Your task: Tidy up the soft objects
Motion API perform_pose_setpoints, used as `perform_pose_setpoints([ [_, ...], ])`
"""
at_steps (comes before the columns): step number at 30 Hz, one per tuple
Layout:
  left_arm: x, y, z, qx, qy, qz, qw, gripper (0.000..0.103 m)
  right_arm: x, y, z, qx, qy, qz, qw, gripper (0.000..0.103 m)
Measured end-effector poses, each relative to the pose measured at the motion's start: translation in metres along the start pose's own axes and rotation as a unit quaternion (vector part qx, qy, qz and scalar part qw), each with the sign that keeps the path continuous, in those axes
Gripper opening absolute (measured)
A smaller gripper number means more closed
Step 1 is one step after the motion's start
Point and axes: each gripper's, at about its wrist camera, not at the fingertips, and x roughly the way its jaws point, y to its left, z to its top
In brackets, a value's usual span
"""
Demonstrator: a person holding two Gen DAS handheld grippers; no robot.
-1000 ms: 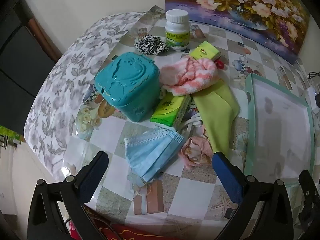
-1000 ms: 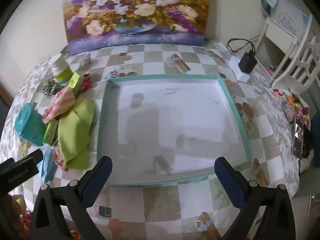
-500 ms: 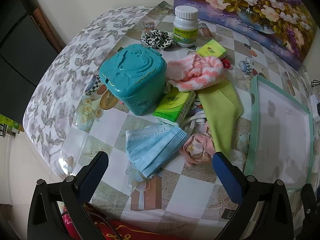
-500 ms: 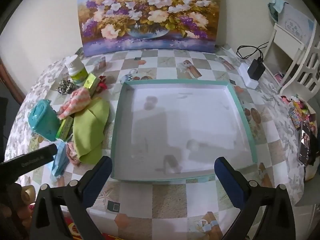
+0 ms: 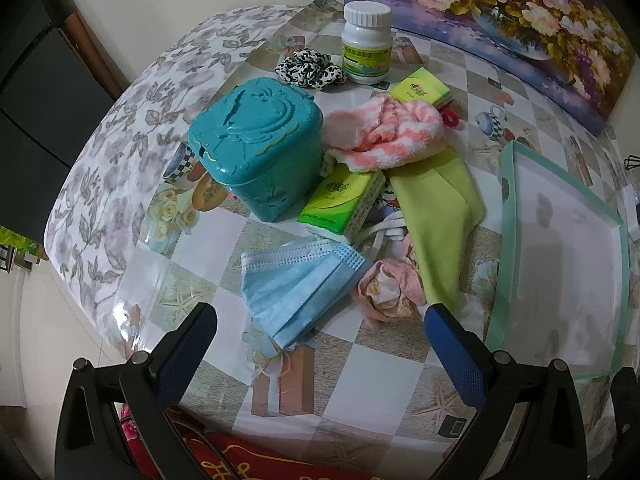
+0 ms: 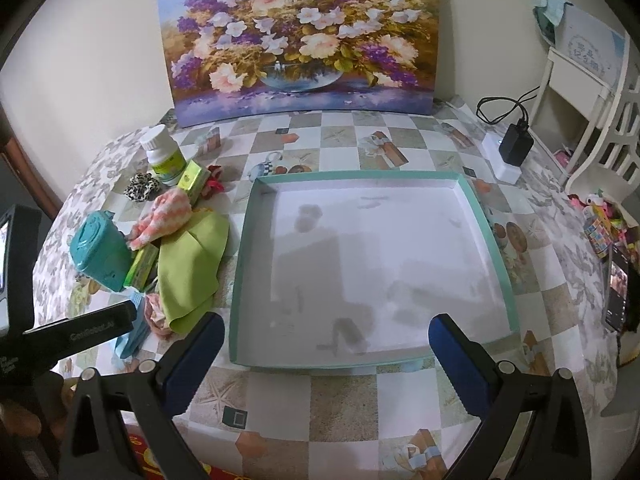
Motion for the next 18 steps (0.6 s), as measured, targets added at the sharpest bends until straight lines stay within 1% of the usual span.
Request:
perform_pose_setpoints([
  [6, -0.0004, 0.0021, -0.0014, -0.001, -0.004, -0.004, 1.0, 0.103, 0.0006, -0.0025, 0.0004, 0.005, -0.001, -0.01, 1.0, 0.103],
  [13, -0.0065, 0.0, -0.0046, 0.007, -0.022, -0.009, 0.9997, 0.103, 0.001, 0.0005, -0.0001, -0.005, -0.001, -0.026, 1.0, 0.103],
  [18, -0.0047, 0.0008, -0.0036, 0.007, -0.018, -0.018, 0.9997, 0.103, 0.0036, 0.0028, -0.0002, -0.012, 0.002, -0.042, 0.999, 0.103],
])
